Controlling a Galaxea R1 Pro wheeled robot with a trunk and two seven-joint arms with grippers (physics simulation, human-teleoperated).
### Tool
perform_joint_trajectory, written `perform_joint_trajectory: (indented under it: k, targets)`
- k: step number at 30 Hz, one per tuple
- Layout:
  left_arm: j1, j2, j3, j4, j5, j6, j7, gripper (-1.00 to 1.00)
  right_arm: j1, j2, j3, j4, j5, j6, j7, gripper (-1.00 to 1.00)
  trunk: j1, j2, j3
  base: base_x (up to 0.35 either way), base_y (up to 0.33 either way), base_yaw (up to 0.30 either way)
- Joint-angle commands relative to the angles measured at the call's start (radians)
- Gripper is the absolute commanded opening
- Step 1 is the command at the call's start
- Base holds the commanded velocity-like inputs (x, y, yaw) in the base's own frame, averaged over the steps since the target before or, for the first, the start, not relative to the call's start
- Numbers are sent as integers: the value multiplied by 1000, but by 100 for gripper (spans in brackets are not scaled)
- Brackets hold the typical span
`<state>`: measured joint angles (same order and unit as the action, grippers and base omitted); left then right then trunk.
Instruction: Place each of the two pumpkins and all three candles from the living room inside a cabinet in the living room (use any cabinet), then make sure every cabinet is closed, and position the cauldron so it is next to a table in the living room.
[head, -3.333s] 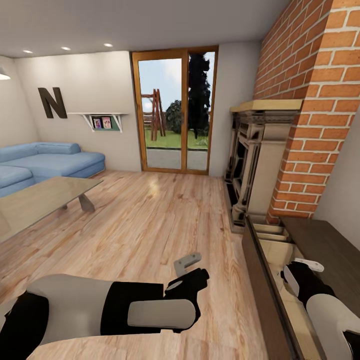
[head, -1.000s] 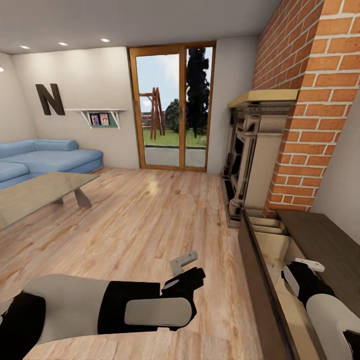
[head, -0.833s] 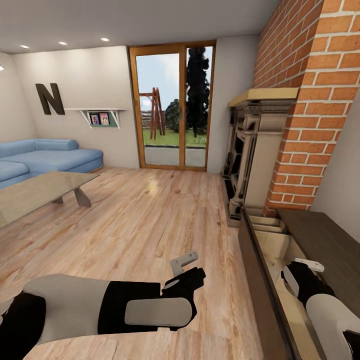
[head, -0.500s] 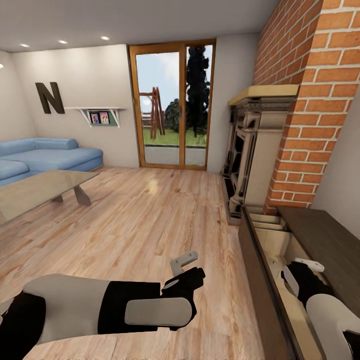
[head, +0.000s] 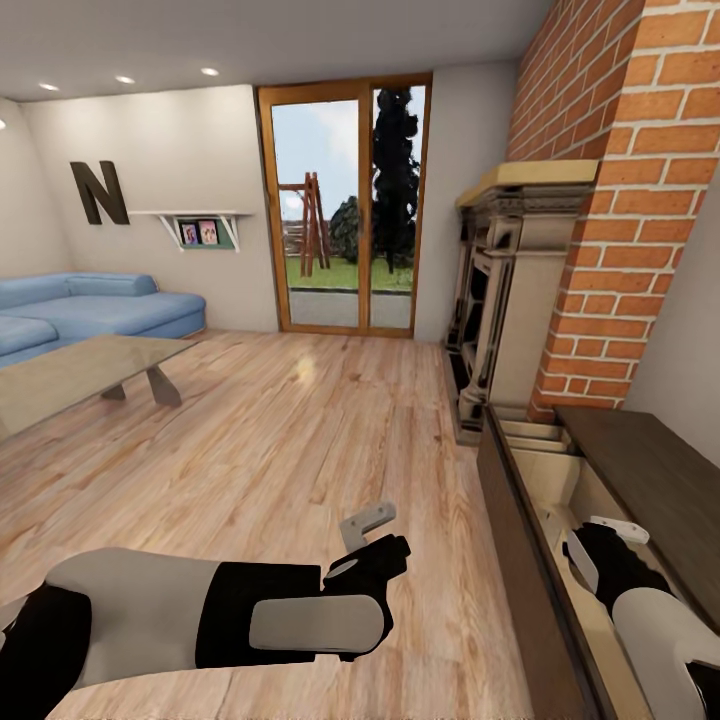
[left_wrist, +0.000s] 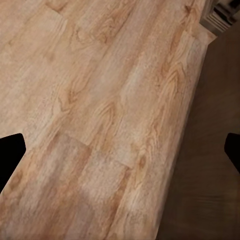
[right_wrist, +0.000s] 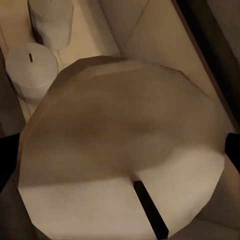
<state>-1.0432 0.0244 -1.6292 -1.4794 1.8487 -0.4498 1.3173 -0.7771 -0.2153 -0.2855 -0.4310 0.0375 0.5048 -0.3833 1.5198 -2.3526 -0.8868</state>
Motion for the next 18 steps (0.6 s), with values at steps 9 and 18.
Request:
perform_joint_trajectory:
  k: [9,18]
  targets:
    - [-1,0,-1,-1,3,-4,0,100,-1,1,-3,-2,5,6,0,-100,34,-64,-29,0,0,0]
    - [-1,0,-2,-1,4,-3,0,100,-1,-1,-3,-2,5,6,0,-100,54,-99,-45,0,0,0]
